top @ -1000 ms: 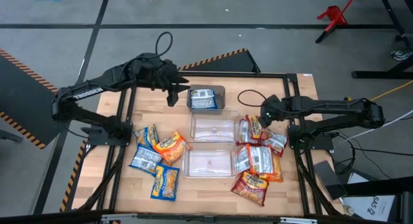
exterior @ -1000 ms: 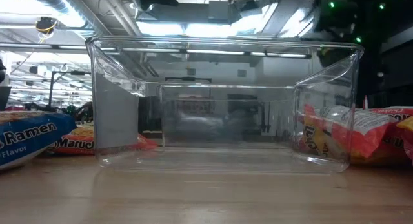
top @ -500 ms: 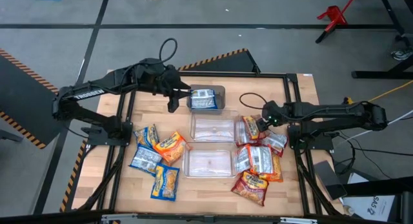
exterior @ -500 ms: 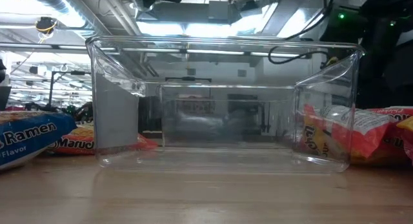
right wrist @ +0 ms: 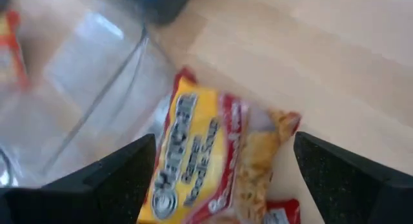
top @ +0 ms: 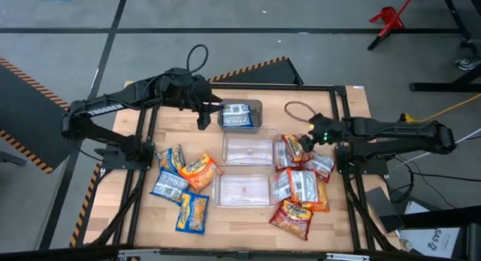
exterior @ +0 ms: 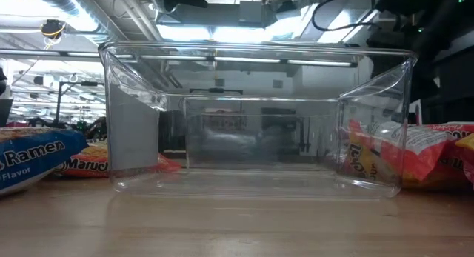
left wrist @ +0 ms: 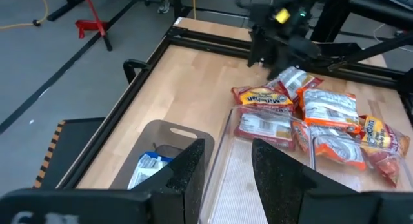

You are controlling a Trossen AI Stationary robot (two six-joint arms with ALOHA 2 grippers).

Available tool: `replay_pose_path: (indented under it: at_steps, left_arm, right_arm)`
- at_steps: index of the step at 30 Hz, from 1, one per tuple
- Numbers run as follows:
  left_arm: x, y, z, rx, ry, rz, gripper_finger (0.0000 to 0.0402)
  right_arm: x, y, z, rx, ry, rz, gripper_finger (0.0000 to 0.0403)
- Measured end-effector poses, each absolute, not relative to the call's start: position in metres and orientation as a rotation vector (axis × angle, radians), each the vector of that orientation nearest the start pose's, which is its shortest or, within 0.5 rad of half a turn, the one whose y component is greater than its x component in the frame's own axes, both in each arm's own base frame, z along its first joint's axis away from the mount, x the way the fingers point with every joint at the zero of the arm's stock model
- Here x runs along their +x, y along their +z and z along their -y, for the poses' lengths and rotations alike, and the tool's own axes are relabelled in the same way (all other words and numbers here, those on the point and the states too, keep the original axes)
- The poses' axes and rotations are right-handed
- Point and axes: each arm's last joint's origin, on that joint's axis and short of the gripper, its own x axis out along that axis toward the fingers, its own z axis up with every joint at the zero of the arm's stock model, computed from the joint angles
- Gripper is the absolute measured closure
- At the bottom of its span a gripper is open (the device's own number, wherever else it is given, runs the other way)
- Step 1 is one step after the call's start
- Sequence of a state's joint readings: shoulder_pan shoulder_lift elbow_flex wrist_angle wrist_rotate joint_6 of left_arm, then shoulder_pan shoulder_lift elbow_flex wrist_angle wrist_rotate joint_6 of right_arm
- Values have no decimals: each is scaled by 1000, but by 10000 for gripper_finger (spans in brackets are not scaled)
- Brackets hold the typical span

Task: Sort Maruchan noodles
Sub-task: Put the red noodle pack into the top transparent bin

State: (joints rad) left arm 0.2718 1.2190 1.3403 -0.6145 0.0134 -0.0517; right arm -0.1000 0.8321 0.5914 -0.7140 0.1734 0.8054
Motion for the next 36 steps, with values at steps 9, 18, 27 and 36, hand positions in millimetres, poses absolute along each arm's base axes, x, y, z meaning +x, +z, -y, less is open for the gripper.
replay_pose_path:
  at_steps: [9,18,27,36]
  left_arm:
    - [241,395,-67,-122,266,-482,280]
    - [241,395,-66,-123,264,-485,280]
    - [241,394,-66,-122,261,-489,280]
    - [240,393,-66,-123,262,-502,280]
  right_arm:
    - [169,215,-20,431,-485,-951,52]
    - [163,239,-67,-4,-448,-965,52]
    - [166,192,-82,-144,-477,-1126,52]
    - [178,171,-88,-242,-493,-1177,52]
